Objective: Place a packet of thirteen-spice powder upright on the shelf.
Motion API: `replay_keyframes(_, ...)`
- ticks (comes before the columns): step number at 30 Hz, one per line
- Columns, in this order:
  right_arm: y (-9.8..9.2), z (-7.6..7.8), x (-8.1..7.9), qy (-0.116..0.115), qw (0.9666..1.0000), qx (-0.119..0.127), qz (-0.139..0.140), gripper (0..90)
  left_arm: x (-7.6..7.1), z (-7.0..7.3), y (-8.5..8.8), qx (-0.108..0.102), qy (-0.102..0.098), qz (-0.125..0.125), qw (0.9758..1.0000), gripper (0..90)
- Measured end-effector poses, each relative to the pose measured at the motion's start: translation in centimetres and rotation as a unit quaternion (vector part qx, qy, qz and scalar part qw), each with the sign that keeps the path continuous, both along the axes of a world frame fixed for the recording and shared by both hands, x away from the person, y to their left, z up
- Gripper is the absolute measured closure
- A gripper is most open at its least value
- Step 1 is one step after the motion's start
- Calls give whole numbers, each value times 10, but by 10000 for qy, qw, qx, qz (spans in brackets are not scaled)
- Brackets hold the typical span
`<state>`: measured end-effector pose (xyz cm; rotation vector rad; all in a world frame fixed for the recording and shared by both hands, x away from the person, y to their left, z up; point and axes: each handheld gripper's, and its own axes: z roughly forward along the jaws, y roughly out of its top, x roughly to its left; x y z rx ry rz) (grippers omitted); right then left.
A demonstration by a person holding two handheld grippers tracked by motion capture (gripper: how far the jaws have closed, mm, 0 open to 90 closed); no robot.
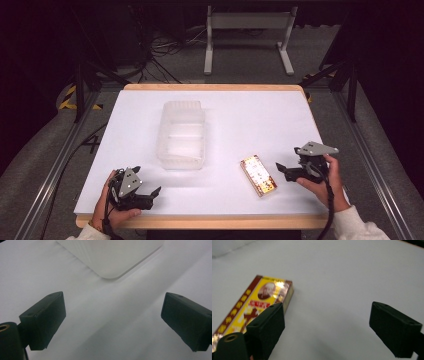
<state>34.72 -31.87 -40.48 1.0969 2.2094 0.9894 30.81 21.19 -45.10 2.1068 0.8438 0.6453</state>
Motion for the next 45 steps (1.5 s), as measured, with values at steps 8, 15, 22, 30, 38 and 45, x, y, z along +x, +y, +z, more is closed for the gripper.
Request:
replay_keyframes(8,-17,-7,-17,237,9994,12,241,161,2,-1,2,-11,5,89,10000,66)
replay_keyframes(15,-3,-3,-7,630,9979,101,143,199,0,-1,1,88,4,170,9998,68)
replay_keyframes(22,33,3,8,1132,9931,-78,287,198,1,-4,-1,219,40,84,9997,68)
replay_keyframes(30,69,0,29,1620,9860,-258,292,216,-1,-4,-2,292,46,-158,9994,66)
replay_keyframes(38,89,-3,44,1829,9826,-215,249,218,-2,-6,-1,317,68,-156,9994,65)
replay_keyframes(45,114,-9,51,1862,9811,-454,279,187,-3,-6,-1,349,103,-172,9992,63)
